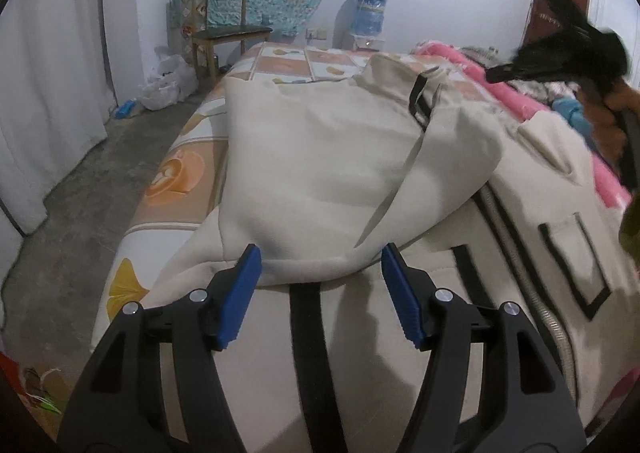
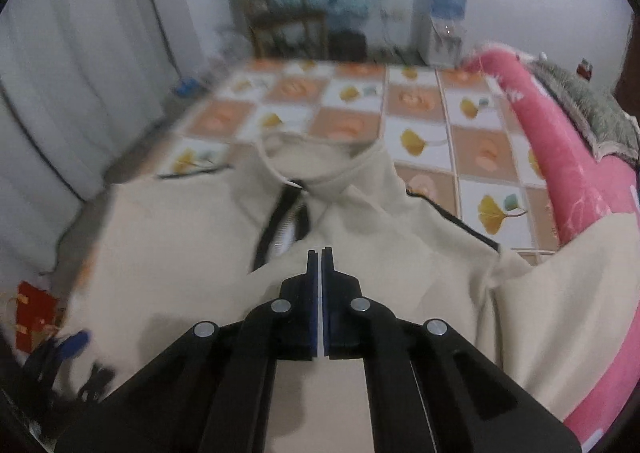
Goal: Fold large clothes
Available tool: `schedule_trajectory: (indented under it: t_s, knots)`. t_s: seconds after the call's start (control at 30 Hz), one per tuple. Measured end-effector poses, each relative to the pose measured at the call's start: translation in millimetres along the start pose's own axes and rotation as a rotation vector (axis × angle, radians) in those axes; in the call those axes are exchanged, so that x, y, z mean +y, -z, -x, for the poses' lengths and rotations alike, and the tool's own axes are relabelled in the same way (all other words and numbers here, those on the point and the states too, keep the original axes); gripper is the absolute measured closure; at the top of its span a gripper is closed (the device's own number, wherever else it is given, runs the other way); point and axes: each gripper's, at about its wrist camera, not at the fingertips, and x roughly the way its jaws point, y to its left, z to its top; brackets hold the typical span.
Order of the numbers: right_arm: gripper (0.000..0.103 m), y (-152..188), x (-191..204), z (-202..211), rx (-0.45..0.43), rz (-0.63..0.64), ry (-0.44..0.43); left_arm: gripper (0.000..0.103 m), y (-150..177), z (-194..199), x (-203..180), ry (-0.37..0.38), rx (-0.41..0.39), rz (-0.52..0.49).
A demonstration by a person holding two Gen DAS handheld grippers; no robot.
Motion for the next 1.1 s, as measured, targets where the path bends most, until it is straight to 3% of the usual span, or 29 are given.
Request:
schedule_trajectory:
  t_s: [0.1,0.2,0.23,0.27,0.33,0.37,0.53,0.6,0.7,0.9,1.03,1.1]
  knots:
    - [0.101,24.3,-2.6,36.8,-0.037,0.019,-0.019,0.043,-3.1,9.8,-2.7,0.021,-0.032,0.003]
    - [0.100,35.9,-4.5,40.4,0.012,0.032,-0.032,0.043,-8.2,9.2,-11.2,0.024,-0.033,-0.008]
    - [0.093,35.7,-4.8,36.9,0.025,0.026,-0.033,0.043,-10.5,6.1,-15.2,0.016,-0.025,-0.012]
    - [0.071,34.9,-4.5,32.1,0.042,0.016,-0.027,0.043,-12.0,3.1,-18.5,0.007,-0.017,-0.015]
    - [0.044,28.9,-2.1,20.0,0.048,0.009,-0.032,0.043,-15.4,-7.5,-25.7,-0.038,0.018,-0.022]
    - [0.044,23.5,-0.1,11.8,0.038,0.012,-0.040,0.043,-15.7,-11.9,-27.0,-0.052,0.030,-0.022]
    - [0.044,-11.7,-9.9,-44.7,0.076,-0.042,0.019,0.043,-11.3,-26.3,-27.8,-0.089,0.061,-0.014]
    - [0.050,-26.9,-22.9,-69.2,0.099,-0.101,0.041,0.043,-10.5,-26.3,-27.2,-0.087,0.058,-0.012]
    - [0.057,-39.3,-37.7,-95.0,0.138,-0.177,0.005,0.042,-9.3,-27.3,-27.5,-0.084,0.054,-0.018]
    - [0.064,-46.1,-43.1,-126.4,0.177,-0.198,0.010,0.038,-8.5,-29.2,-31.3,-0.083,0.051,-0.048]
    - [0.085,-45.2,-43.4,-129.9,0.170,-0.195,-0.002,0.038,-8.1,-28.2,-28.6,-0.071,0.045,-0.039]
    - [0.089,-45.8,-43.4,-126.7,0.160,-0.190,-0.007,0.038,-8.4,-28.4,-28.3,-0.067,0.043,-0.036]
